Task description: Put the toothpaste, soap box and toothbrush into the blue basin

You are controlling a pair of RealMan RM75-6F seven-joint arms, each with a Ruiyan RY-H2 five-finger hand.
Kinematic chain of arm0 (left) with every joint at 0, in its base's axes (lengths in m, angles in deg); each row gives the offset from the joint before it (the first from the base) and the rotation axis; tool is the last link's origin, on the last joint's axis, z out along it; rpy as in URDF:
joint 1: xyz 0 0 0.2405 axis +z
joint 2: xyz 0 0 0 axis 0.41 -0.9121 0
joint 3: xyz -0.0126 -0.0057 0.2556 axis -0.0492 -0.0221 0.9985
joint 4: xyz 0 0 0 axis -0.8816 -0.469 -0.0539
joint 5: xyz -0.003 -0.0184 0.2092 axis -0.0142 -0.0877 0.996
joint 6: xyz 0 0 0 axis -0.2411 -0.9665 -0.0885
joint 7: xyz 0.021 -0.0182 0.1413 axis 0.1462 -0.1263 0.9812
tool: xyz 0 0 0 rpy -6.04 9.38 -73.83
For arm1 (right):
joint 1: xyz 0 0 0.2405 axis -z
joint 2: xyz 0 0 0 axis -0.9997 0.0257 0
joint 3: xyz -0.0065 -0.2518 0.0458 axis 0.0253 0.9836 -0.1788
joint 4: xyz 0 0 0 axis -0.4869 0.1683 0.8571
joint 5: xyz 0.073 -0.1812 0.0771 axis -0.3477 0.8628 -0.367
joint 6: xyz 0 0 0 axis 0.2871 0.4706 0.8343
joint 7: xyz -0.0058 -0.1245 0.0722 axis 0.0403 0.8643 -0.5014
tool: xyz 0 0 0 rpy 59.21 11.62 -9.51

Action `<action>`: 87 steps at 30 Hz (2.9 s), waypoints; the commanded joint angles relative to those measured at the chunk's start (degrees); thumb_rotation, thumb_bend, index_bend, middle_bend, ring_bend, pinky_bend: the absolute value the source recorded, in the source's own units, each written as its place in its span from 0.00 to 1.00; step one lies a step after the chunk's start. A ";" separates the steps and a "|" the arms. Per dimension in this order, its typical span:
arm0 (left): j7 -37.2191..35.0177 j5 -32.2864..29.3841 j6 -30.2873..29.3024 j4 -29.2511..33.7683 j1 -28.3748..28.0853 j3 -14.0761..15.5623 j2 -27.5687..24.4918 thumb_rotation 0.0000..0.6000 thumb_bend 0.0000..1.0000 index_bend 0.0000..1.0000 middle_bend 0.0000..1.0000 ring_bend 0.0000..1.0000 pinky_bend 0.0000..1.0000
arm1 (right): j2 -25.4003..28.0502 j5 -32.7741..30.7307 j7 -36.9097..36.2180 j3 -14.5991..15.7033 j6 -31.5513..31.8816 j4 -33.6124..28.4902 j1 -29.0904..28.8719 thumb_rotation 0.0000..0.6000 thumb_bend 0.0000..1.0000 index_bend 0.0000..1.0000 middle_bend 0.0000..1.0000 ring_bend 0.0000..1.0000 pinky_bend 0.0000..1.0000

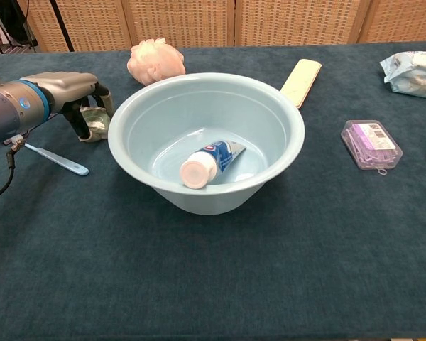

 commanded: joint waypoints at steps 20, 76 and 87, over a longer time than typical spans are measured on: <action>-7.46 10.10 -9.36 13.01 2.13 -7.85 -5.87 1.00 0.37 0.74 0.37 0.38 0.35 | 0.25 -0.07 -0.47 -0.18 -0.22 -0.35 0.18 1.00 0.20 0.21 0.00 0.00 0.21; 0.89 14.21 -6.30 33.98 2.09 -1.37 -14.57 1.00 0.19 0.24 0.00 0.00 0.17 | 0.79 -0.23 -1.00 -0.31 -0.77 -0.90 0.37 1.00 0.20 0.21 0.00 0.00 0.21; -0.71 14.44 -3.10 37.16 4.86 2.91 -27.49 1.00 0.22 0.35 0.00 0.01 0.17 | 0.37 0.45 0.69 0.03 -0.41 -1.28 0.49 1.00 0.20 0.21 0.00 0.00 0.21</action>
